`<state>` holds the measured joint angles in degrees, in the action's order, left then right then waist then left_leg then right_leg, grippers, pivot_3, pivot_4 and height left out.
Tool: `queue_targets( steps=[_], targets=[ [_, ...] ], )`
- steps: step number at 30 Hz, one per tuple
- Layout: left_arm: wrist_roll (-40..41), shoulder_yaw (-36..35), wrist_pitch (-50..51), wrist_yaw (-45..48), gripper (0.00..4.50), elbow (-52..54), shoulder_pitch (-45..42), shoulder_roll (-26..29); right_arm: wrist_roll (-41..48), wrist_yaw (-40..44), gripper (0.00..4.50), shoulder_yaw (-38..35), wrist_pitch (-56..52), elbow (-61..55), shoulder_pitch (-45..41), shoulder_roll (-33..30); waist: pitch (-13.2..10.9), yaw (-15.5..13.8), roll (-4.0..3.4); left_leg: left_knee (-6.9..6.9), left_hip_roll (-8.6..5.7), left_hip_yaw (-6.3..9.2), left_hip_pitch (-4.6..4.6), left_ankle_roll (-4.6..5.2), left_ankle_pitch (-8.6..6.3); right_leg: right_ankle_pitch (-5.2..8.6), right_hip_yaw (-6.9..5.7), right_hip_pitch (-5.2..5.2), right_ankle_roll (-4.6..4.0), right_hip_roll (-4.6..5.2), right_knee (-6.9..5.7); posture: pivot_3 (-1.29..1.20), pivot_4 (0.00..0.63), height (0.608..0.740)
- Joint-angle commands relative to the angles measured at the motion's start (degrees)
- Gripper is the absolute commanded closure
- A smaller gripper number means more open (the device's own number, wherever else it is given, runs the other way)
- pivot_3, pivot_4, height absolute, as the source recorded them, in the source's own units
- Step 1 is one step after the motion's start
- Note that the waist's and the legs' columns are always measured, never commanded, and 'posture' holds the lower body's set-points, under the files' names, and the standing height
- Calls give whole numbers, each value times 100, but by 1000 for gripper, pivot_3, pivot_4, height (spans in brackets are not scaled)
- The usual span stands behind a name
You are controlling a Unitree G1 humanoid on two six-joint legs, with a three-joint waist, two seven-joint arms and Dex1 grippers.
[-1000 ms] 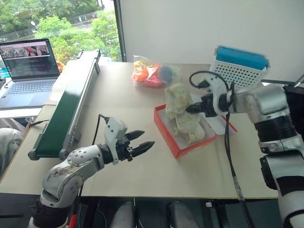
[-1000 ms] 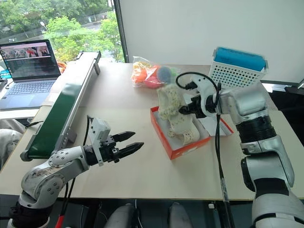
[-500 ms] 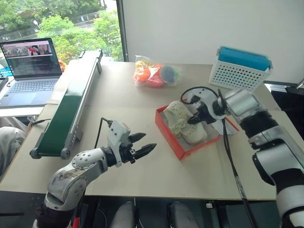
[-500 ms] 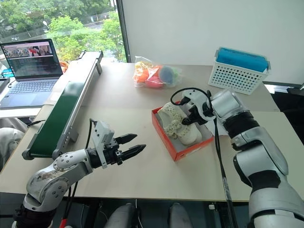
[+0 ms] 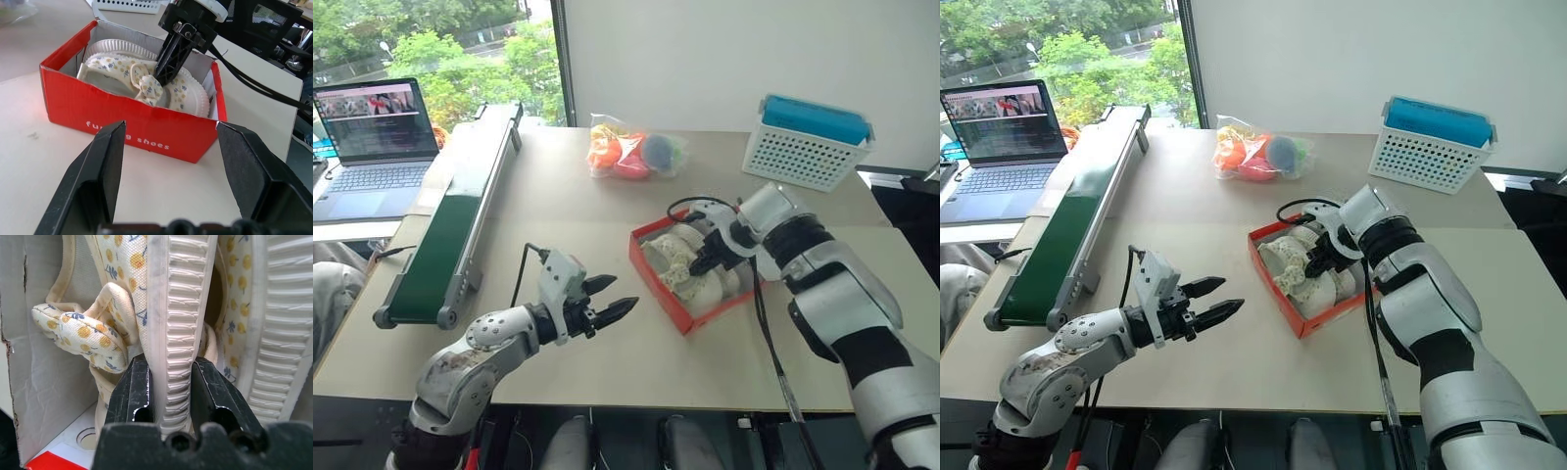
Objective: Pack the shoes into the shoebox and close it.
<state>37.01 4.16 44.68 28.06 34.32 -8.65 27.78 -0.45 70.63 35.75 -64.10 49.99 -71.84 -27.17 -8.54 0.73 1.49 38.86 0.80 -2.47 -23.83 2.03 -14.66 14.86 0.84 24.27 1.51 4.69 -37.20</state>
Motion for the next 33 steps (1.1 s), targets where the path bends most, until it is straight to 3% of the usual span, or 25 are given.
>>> queue_targets(
  steps=[1, 5, 10, 16, 20, 24, 30, 33],
  targets=[
    [-26, 26, -74, -27, 1368, 283, -47, -17, -126, 204, 3649, 239, -236, -542, 326, -292, 0, -17, 0, 1, -1, 3, 0, 0, 0, 0, -5, -2, 0, 5, 0, 0, 150, 740],
    [-71, 70, -98, -57, 1368, 272, -33, -40, -162, -62, 3649, 163, -196, -585, 562, -92, 1, -4, -1, 2, -5, 3, 3, 0, 0, 0, -5, -5, 0, 23, 0, 0, 150, 740],
    [-144, 117, -123, -57, 1368, 207, -79, -92, -154, -781, 3649, -448, 109, 90, 495, 413, 19, 55, 17, 0, 0, 2, 25, -2, 1, -3, -1, -22, -5, -4, -1, 0, 150, 740],
    [-177, 145, -112, -40, 1368, 170, -146, -106, -220, -1277, 3649, -861, 375, 478, 517, 720, 28, 194, 26, -26, 11, 2, 145, -6, -1, -7, 5, -133, -14, -13, 15, 0, 150, 740],
    [-171, 111, -110, 20, 1308, 123, -185, -57, -4, -1602, 2339, -1486, 191, 438, 293, 757, 28, 202, 25, -53, 10, 3, 205, -8, -2, -6, 10, -183, -19, 8, 28, 0, 150, 740],
    [-204, 122, -126, 92, 1308, 88, -212, -9, 156, -1713, 1101, -1921, 1, 37, 74, 673, 27, 198, 25, -56, 6, 3, 161, -12, 2, -6, 13, -132, -21, 10, 19, 0, 150, 740],
    [-280, 106, -192, 265, 1308, -67, -294, 36, 767, -1475, 1101, -2386, -1227, -1717, 171, -8, 18, 103, 11, -42, -3, 4, 12, -22, 16, -8, 9, 14, -18, 17, -2, 0, 150, 740],
    [-326, 105, -243, 381, 1308, -215, -386, 51, 1118, -1522, 1101, -2591, -1801, -2643, 494, -368, 18, 41, 11, -42, 1, 4, 3, -18, 14, -8, 1, 16, -18, 12, 2, 0, 150, 740]
  ],
)
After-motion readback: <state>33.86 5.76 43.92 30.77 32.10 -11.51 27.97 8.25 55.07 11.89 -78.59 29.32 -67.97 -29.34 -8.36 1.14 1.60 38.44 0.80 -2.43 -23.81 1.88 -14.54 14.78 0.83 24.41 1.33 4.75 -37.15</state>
